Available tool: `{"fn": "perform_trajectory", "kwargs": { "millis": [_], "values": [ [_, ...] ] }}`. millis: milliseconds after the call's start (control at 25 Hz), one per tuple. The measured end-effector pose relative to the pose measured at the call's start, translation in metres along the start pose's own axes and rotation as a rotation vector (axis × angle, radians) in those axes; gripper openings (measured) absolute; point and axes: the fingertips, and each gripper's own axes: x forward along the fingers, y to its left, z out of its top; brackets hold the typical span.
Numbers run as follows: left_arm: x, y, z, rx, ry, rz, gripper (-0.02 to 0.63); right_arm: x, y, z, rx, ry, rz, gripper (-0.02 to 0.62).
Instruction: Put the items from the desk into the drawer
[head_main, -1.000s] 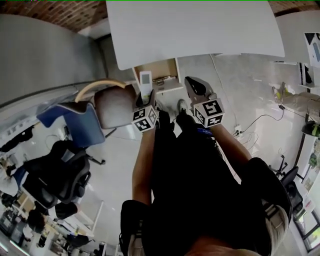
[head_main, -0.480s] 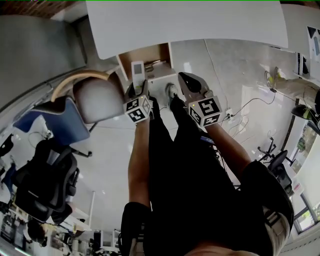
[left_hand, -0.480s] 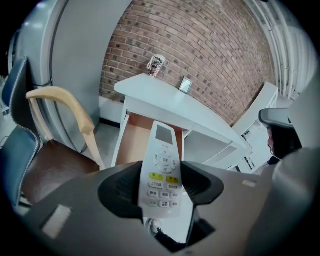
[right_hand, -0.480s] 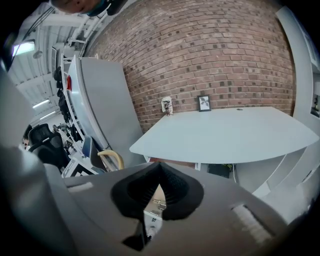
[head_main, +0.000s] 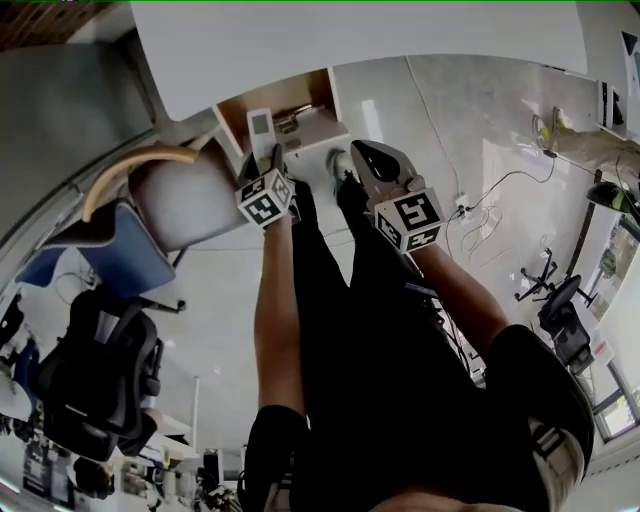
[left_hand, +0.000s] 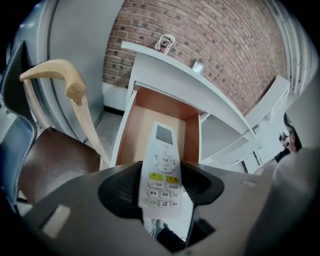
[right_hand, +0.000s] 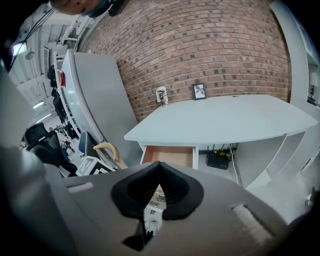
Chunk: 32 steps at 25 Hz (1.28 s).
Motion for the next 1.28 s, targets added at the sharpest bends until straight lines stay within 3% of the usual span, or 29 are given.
{"fn": "perform_trajectory", "kwargs": {
  "millis": [400,1000,1280],
  "values": [
    [0.051,0.037,-0.024,0.016,0.120,0.007,0.252,0.042,-0.006,-0.041,0.032,0.033,-0.039,0.005],
    [0.093,0.055,-0.043,-0.028,0.373,0.021,0.253,0.066,0.005,-0.060,0.045,0.073,-0.025,0.004],
    [0.099,0.057,-0.046,-0.031,0.422,0.032,0.255,0.065,0.001,-0.062,0.050,0.082,-0.033,0.005]
  ]
}}
